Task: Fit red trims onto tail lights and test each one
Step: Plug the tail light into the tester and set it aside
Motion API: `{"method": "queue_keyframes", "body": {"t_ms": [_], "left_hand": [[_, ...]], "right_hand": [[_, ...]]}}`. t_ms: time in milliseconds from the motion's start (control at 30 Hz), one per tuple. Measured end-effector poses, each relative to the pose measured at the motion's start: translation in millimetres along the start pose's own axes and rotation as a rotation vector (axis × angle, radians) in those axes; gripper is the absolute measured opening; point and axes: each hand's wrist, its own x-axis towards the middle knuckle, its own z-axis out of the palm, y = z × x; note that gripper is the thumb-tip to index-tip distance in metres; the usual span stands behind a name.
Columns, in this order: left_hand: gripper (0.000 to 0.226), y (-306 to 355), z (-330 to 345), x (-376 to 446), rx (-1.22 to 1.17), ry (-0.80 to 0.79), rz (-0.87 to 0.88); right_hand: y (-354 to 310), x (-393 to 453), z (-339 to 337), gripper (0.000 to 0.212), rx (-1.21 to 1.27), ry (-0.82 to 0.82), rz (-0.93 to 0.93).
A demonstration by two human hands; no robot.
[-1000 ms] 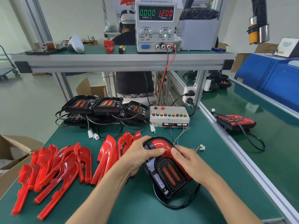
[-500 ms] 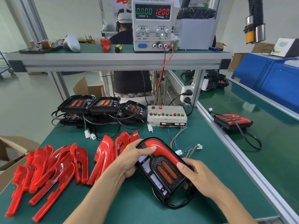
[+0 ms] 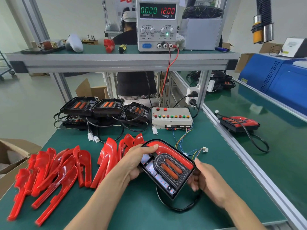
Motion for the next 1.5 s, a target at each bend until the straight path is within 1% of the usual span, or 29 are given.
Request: {"method": "queue_keyframes", "body": {"t_ms": [100,133,200,233,300,333,400,433,467,500,567,600,633,700,800,900,1067,1233,1300,1367,1433,1500], "left_hand": [[0.075,-0.5,3.1,-1.2,0.017,-0.007,0.024],[0.075,-1.1,3.1,-0.5,0.021,0.005,0.037],[0.076,-2.3,1.8,0.5,0.039,0.032,0.049],[0.074,-2.6,1.3,0.0,0.053,0.033,0.051],[0.06,-3.6,-0.2,-3.1,0.096,0.001,0.07],[0.052,-4.0,-1.1,-4.7,0.127,-0.021,0.082],[0.039,-5.6,-1.3,-8.2,0.172,-0.068,0.098],[0.034,-6.7,0.1,-9.8,0.184,-0.093,0.104],[0.029,-7.3,1.8,-11.4,0.193,-0.112,0.104],[0.025,-7.1,4.2,-13.3,0.202,-0.128,0.101],[0.02,-5.1,8.4,-17.1,0.218,-0.148,0.102],[0.022,-4.2,9.3,-18.5,0.224,-0.157,0.108],[0.026,-3.6,10.0,-19.6,0.228,-0.169,0.117],[0.029,-4.2,11.8,-21.9,0.241,-0.19,0.137],[0.028,-6.2,16.8,-23.6,0.237,-0.199,0.162],[0.026,-6.9,18.8,-23.2,0.212,-0.195,0.182],[0.023,-9.9,19.8,-22.5,0.211,-0.174,0.214],[0.024,-13.5,20.0,-20.0,0.241,-0.141,0.251],[0.024,-15.8,19.2,-20.1,0.257,-0.135,0.273],[0.026,-17.3,19.7,-20.8,0.278,-0.122,0.298],[0.031,-17.5,19.5,-21.9,0.386,-0.071,0.359],[0.032,-16.9,15.5,-26.3,0.537,0.062,0.48]], "right_hand": [[3.0,0.1,-1.3,0.054,-0.146,0.038,-0.06],[3.7,-0.5,-0.8,0.047,-0.17,0.052,-0.084],[6.5,-2.9,2.2,0.035,-0.163,0.068,-0.115],[8.1,-4.4,3.3,0.034,-0.151,0.08,-0.117],[7.2,-7.1,3.7,0.037,-0.196,0.097,-0.102],[5.1,-7.5,2.5,0.043,-0.259,0.091,-0.091],[-1.0,-4.6,-1.5,0.064,-0.439,0.067,-0.061],[-5.8,-2.0,-2.3,0.07,-0.545,0.065,-0.042],[-10.7,1.1,-2.6,0.068,-0.642,0.076,-0.029],[-14.6,4.5,-2.2,0.061,-0.717,0.095,-0.025],[-21.1,10.8,1.0,0.048,-0.806,0.14,-0.048],[-24.6,13.2,4.0,0.043,-0.824,0.157,-0.07],[-27.4,16.0,6.4,0.039,-0.817,0.165,-0.091],[-32.7,22.1,11.0,0.039,-0.75,0.144,-0.125],[-38.9,34.8,20.5,0.041,-0.595,0.069,-0.125],[-43.8,42.7,26.8,0.043,-0.504,0.062,-0.121],[-40.4,42.5,26.7,0.047,-0.54,0.106,-0.178],[-40.4,42.3,29.4,0.039,-0.579,0.135,-0.191],[-39.1,40.6,25.6,0.039,-0.573,0.097,-0.184],[-36.3,37.5,18.0,0.042,-0.623,0.013,-0.157],[-31.0,34.5,11.8,0.046,-0.654,-0.012,-0.143],[-24.6,31.9,8.4,0.044,-0.609,0.069,-0.158]]}}
